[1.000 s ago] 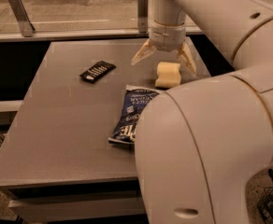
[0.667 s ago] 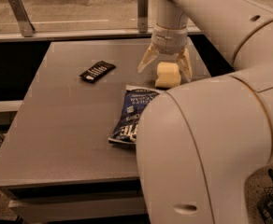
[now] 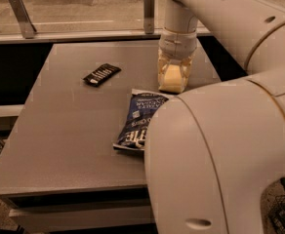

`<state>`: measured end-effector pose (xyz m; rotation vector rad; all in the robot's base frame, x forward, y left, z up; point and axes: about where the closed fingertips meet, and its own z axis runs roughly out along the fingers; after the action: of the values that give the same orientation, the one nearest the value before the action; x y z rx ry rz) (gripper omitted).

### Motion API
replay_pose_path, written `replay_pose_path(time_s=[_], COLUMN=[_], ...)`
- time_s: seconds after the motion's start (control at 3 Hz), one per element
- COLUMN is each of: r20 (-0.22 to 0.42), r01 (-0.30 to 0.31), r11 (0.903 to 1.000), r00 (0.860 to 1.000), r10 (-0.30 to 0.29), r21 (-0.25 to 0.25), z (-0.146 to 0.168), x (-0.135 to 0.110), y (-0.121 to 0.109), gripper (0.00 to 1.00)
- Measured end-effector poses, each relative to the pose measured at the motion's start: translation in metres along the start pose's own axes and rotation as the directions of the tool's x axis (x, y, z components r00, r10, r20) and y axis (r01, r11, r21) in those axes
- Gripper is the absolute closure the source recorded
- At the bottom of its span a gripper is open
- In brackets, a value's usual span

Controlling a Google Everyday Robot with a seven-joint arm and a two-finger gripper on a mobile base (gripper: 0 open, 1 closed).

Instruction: Pick sponge

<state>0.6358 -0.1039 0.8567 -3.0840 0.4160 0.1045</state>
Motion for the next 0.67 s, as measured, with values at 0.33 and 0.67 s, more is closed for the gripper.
replay_pose_path(time_s=[0.33,0.67], r20=[-0.004,-0.023], r01=[0.016,0.026], r11=[0.9999,0.9996], r00=[1.0,0.999], r10=[-0.016,-0.025], r21=[-0.002,0.012], z=[-0.002,-0.017], x=[-0.003,-0.006], y=[-0.003,-0.007], gripper=[0.87,1.0])
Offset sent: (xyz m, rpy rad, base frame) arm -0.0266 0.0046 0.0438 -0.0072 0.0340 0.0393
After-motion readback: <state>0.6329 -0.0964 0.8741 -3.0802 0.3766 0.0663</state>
